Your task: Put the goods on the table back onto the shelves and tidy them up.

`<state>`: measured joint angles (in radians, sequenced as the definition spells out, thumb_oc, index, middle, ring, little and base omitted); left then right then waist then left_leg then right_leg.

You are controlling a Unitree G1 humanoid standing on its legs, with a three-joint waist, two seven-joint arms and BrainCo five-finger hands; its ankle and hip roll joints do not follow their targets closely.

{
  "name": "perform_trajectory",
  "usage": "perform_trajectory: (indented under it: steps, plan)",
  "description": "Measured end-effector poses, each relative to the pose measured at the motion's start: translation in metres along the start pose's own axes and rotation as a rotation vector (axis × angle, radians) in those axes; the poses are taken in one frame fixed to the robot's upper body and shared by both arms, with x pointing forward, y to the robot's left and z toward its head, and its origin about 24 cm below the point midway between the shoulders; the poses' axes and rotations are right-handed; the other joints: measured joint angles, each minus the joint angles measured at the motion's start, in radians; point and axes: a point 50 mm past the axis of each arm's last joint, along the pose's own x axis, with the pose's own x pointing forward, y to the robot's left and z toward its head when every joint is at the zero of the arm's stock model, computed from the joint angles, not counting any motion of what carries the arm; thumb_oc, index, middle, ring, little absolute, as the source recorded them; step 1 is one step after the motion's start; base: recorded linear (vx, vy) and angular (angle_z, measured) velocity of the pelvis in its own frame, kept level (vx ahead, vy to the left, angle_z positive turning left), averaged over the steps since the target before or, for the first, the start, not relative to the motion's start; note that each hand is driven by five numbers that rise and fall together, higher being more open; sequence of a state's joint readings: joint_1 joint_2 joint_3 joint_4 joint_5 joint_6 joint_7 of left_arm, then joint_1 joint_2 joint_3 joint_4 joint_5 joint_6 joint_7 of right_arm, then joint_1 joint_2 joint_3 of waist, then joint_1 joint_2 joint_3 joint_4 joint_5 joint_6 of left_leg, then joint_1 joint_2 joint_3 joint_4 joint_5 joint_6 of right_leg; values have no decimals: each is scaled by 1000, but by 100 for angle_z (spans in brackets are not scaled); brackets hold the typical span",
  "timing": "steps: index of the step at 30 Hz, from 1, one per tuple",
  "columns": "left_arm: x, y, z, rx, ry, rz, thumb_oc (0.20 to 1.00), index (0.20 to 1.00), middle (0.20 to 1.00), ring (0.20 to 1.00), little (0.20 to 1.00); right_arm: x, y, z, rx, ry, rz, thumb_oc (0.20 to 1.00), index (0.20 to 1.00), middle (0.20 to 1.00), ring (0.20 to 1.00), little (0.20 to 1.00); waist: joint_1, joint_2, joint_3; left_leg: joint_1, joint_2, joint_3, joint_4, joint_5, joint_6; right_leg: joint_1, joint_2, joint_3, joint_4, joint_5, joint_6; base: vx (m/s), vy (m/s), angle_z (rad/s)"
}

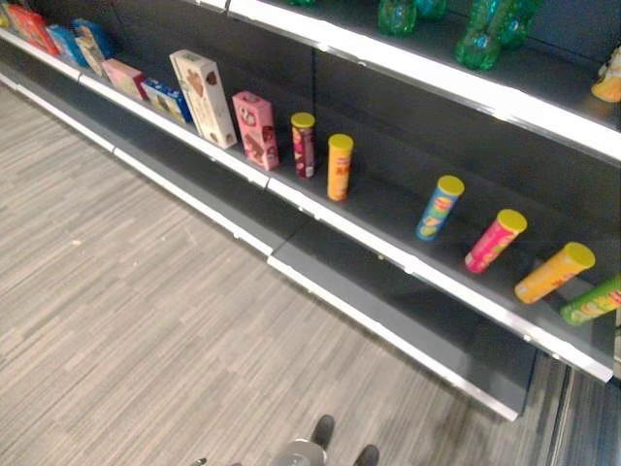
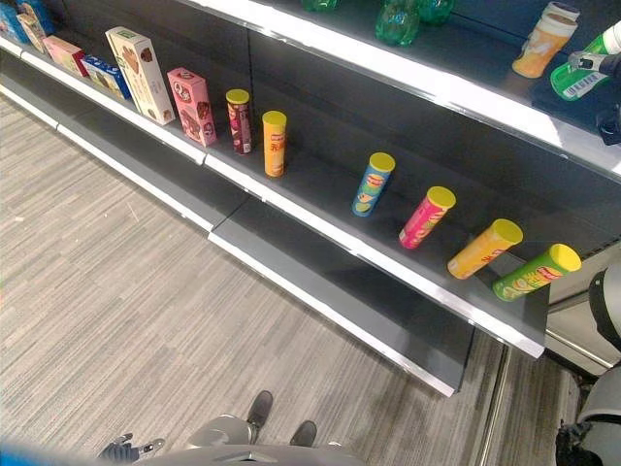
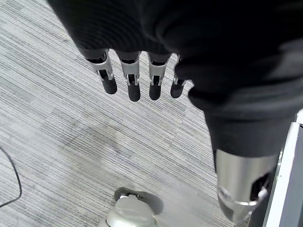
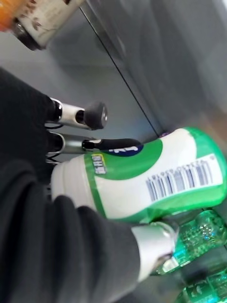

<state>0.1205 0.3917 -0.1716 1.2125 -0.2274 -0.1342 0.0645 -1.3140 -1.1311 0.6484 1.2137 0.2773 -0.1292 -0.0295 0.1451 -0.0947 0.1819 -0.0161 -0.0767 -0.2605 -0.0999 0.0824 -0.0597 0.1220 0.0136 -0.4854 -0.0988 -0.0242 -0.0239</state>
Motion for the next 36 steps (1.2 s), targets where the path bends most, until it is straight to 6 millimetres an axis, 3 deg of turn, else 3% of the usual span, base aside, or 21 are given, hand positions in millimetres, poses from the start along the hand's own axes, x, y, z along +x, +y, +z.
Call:
perform_trajectory:
  steps: [6,16,24,31,36]
  plan:
    - [0,0,3,-7,-18,-3,1000,1000,1000,1000,1000,0,3,-6,-25,36,26,200,200,200,200,200,25,12,9,0,0,-3,0,1,-1,0,1,-4,0,-3,-1,4,-3,1]
    - [0,-1,8,-9,-49,-7,1000,1000,1000,1000,1000,3,-11,4,16,28,-21,200,200,200,200,200,24,18,35,-22,-1,-26,0,8,-10,-15,2,-27,0,-5,-3,9,-9,7]
    - [1,-1,10,-10,-56,-9,1000,1000,1000,1000,1000,3,-7,6,12,21,0,200,200,200,200,200,33,18,35,-19,-1,-27,0,11,-6,-12,3,-28,0,-6,-4,2,0,0]
    - [1,-1,13,-11,-67,-13,1000,1000,1000,1000,1000,5,-5,12,-51,8,23,200,200,200,200,200,32,16,35,-18,0,-26,0,13,-5,-11,3,-29,0,-5,-6,0,0,0]
    - [1,-2,17,-12,-79,-14,1000,1000,1000,1000,1000,5,-3,14,-128,6,47,200,200,200,200,200,23,-3,40,-15,1,-26,5,18,1,-9,4,-28,0,-4,-7,0,0,0]
